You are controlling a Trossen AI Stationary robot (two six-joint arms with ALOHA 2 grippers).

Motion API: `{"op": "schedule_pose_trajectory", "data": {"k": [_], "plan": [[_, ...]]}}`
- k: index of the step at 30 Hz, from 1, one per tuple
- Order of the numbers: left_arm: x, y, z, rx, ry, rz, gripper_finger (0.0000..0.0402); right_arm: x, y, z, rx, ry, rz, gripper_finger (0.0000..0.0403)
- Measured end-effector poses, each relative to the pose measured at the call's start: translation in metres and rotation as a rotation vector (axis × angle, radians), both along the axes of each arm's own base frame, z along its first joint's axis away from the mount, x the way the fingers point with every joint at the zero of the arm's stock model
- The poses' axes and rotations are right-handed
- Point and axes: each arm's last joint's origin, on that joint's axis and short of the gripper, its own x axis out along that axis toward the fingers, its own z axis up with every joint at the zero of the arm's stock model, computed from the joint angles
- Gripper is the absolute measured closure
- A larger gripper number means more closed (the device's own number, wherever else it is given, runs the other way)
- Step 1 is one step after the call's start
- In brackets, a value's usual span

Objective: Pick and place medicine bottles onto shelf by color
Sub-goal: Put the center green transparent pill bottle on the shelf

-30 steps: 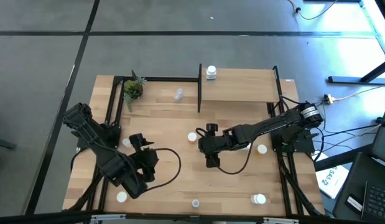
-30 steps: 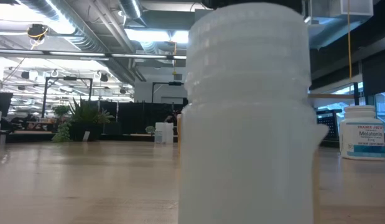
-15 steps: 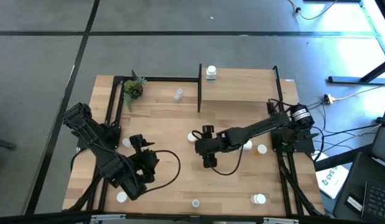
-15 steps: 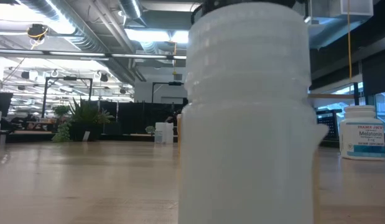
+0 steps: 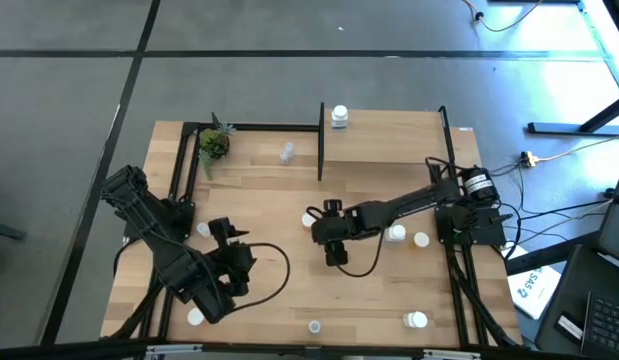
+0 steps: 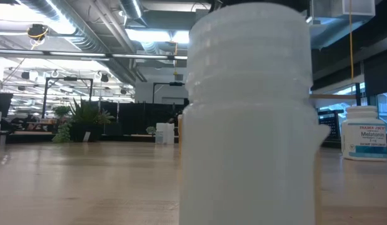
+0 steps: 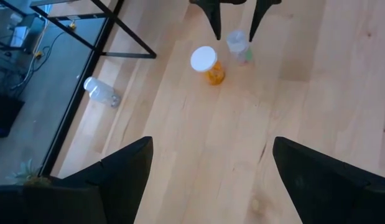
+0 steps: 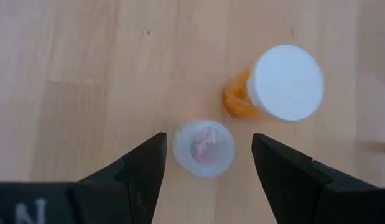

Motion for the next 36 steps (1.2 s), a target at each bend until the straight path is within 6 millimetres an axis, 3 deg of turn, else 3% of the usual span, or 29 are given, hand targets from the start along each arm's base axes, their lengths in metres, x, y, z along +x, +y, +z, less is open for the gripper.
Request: {"op": "schedule_pose_trajectory", "data": {"k": [21,32,36], "plan": [[0.0,0.0,0.0,-0.005,-0.004,0.0,0.0075,0.008,-0.001,-0.02,0.023,0.035,0.038,0.0166],[0.0,0.0,0.0,-0.006,-0.004,0.0,0.0075,0.007,-0.001,-0.02,0.024,0.036,0.037,0.0245],[0.0,0.0,0.0,-0.006,-0.004,0.001,0.0075,0.007,-0.001,-0.019,0.023,0.035,0.038,0.0255]]}}
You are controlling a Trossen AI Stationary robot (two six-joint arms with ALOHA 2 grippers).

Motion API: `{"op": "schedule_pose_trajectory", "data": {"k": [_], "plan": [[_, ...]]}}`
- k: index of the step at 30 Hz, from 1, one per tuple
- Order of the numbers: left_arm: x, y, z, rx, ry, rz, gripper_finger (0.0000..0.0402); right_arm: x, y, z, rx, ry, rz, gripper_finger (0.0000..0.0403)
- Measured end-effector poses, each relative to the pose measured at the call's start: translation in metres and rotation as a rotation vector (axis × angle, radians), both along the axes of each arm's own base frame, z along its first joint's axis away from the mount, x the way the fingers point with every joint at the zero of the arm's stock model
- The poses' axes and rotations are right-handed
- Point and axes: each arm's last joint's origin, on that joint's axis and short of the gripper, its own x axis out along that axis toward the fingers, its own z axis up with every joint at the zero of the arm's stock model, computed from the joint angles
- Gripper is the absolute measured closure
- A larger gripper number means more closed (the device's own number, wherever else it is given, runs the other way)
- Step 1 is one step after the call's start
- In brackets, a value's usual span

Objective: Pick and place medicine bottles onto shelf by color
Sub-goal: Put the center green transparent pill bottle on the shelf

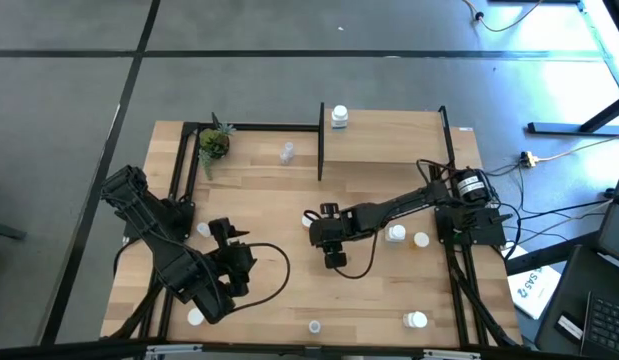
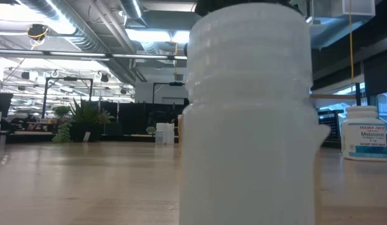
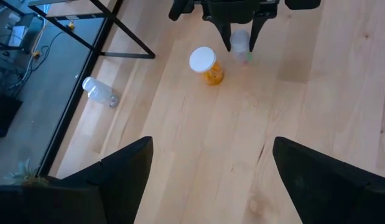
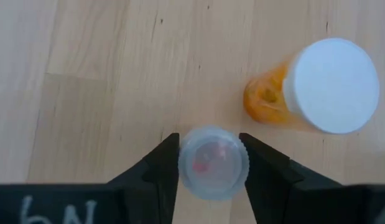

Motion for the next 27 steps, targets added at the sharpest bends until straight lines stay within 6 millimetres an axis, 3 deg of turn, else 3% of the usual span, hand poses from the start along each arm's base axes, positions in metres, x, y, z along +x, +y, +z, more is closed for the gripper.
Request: {"op": "schedule_pose_trajectory", "data": {"k": [8,13,20,27], "plan": [[0.0,0.0,0.0,-0.007,0.005,0.001,0.0075,-0.004,-0.001,0.015,0.007,-0.028,0.001,0.0252],[0.001,0.0,0.0,-0.01,0.002,0.003,0.0075,-0.013,-0.002,0.037,0.012,-0.061,0.001,0.0252],[0.001,-0.001,0.0,-0.019,-0.008,0.003,0.0075,-0.038,-0.01,0.086,-0.004,-0.139,-0.024,0.025],[0.003,0.001,0.0,-0.02,-0.009,0.011,0.0075,-0.082,-0.029,0.144,-0.039,-0.274,-0.187,0.025]]}}
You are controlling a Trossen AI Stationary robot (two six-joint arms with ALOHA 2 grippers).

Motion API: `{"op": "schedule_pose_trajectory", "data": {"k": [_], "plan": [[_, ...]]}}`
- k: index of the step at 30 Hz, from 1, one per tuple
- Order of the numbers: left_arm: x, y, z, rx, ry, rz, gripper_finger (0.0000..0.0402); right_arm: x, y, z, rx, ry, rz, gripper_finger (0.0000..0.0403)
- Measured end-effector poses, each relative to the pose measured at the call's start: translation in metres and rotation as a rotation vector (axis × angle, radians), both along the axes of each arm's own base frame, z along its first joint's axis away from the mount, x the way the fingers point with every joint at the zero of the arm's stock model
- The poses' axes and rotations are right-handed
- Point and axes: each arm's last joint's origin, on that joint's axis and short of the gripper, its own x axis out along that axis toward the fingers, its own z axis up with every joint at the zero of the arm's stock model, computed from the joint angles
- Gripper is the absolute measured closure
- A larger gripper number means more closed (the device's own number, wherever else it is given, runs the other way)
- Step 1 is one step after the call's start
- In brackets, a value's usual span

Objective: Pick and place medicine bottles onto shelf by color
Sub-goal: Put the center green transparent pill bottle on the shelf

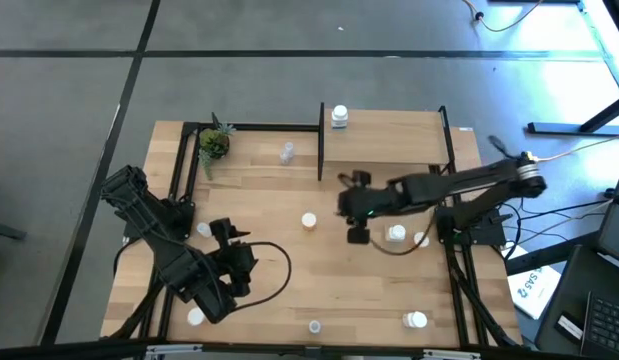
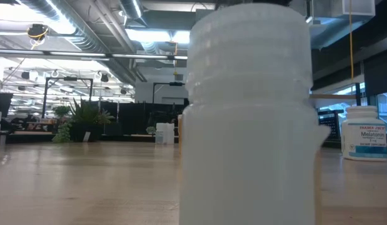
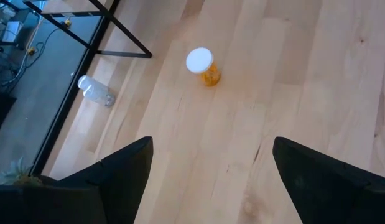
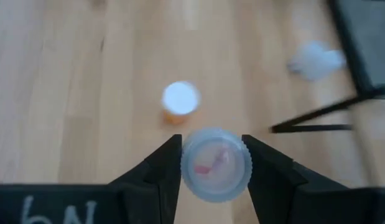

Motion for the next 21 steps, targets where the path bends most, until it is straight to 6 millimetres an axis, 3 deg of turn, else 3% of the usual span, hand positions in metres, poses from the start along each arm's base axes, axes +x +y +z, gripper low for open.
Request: {"op": "schedule_pose_trajectory", "data": {"k": [8,17,21], "plan": [[0.007,0.008,0.0,-0.002,-0.003,0.035,0.0075,-0.034,-0.046,0.037,-0.012,-0.084,-0.213,0.0249],[0.014,0.017,0.0,-0.001,0.003,0.067,0.0075,-0.043,-0.12,0.065,0.036,-0.142,-0.459,0.0249],[0.017,0.02,0.0,0.005,0.01,0.074,0.0075,-0.044,-0.151,0.067,0.101,-0.151,-0.551,0.0249]]}}
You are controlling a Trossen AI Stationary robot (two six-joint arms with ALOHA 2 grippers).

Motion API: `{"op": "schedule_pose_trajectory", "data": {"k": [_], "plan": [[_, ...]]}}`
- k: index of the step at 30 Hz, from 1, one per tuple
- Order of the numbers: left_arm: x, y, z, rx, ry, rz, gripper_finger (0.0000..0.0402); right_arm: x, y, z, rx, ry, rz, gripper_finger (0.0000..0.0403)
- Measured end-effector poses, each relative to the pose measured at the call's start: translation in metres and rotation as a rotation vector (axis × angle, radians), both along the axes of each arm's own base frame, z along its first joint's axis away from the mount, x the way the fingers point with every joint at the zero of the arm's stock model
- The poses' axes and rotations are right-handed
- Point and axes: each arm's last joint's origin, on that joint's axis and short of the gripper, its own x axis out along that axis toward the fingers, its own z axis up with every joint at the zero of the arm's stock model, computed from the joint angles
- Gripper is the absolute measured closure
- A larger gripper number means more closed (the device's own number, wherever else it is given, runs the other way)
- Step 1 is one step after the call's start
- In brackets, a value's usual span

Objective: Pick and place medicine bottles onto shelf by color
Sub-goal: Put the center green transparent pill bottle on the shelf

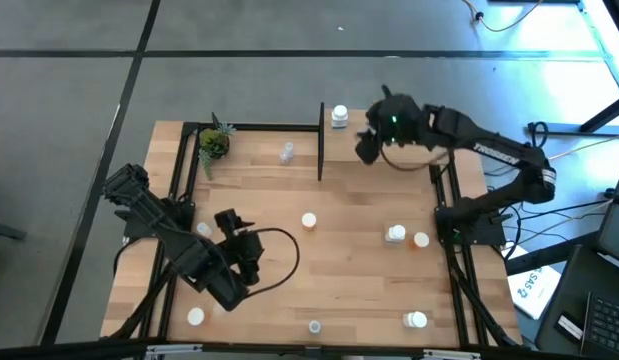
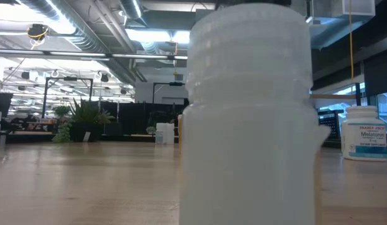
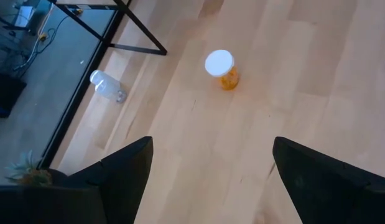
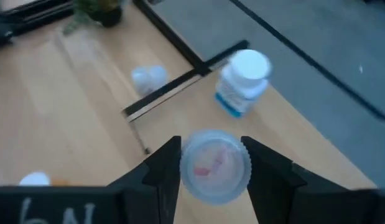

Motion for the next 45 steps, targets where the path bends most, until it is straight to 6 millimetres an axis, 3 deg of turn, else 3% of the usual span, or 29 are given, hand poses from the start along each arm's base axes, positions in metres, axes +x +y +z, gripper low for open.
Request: {"op": "schedule_pose_trajectory", "data": {"k": [10,18,33,45], "plan": [[0.004,0.006,0.0,0.004,0.004,0.021,0.0075,0.005,-0.057,-0.032,0.13,0.095,-0.137,0.0249],[0.006,0.009,0.0,0.003,0.006,0.033,0.0075,0.011,-0.082,-0.054,0.143,0.16,-0.164,0.0249],[0.007,0.01,-0.001,-0.019,0.023,0.037,0.0075,0.024,-0.098,-0.073,0.121,0.196,-0.153,0.0249],[0.007,0.01,-0.001,-0.02,0.023,0.037,0.0075,0.026,-0.099,-0.073,0.11,0.185,-0.15,0.0233]]}}
